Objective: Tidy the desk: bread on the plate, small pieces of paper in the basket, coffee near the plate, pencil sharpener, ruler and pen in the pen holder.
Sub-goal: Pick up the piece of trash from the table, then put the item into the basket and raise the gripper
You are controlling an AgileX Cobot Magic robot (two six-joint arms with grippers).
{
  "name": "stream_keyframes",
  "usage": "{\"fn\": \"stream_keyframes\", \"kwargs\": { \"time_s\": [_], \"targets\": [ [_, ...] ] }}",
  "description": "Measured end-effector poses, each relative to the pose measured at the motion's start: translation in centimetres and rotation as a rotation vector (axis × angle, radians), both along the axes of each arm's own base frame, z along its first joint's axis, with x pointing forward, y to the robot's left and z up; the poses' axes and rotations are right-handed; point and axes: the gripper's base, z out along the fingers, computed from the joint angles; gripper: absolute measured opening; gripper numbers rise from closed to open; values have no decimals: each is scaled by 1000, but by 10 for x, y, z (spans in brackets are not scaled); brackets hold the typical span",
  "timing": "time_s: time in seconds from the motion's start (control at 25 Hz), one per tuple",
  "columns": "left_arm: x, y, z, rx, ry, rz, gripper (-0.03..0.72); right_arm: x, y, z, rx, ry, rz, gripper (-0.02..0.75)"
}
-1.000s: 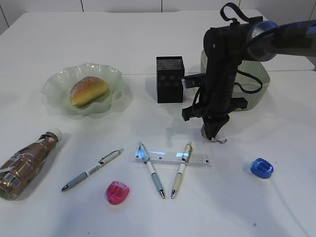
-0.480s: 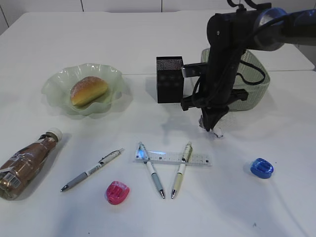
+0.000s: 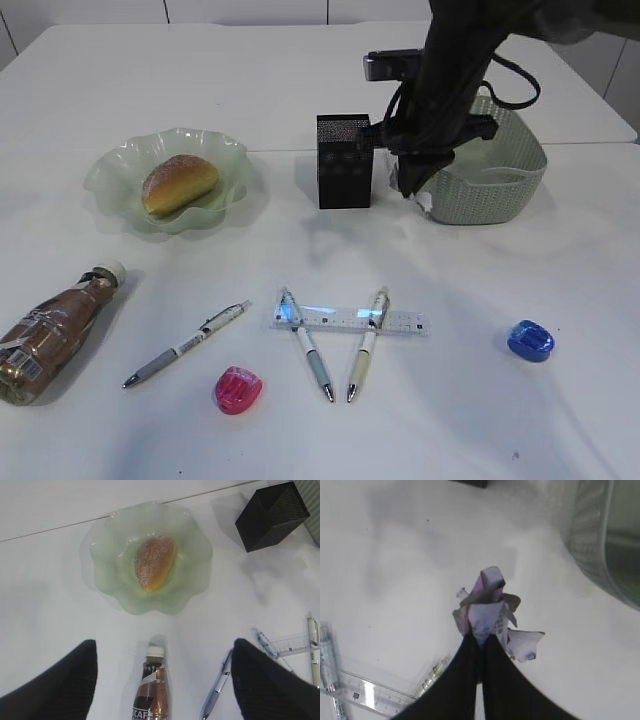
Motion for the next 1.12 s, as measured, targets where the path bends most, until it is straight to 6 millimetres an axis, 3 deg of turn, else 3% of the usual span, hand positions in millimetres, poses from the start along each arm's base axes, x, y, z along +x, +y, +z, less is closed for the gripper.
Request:
{"fn": "stream_keyframes", "kwargs": {
  "time_s": [0.4,0.64,0.68,0.76,0.96,1.12],
  "targets": [
    [0,0,0,0,0,0,592,9,0,53,45,-158,-11,18],
    [0,0,0,0,0,0,592,14,-14,61,50,-182,-49,18],
    [0,0,0,0,0,0,592,19,-34,62,29,-191,-90,18],
    [0,0,0,0,0,0,592,21,-42,63,24,-194,-107,18],
    [0,0,0,0,0,0,592,27,-85,64,-20,-203,-191,18],
    [0,0,0,-4,1,6,592,29,-103,63,-35,-203,-227,18]
  ]
}}
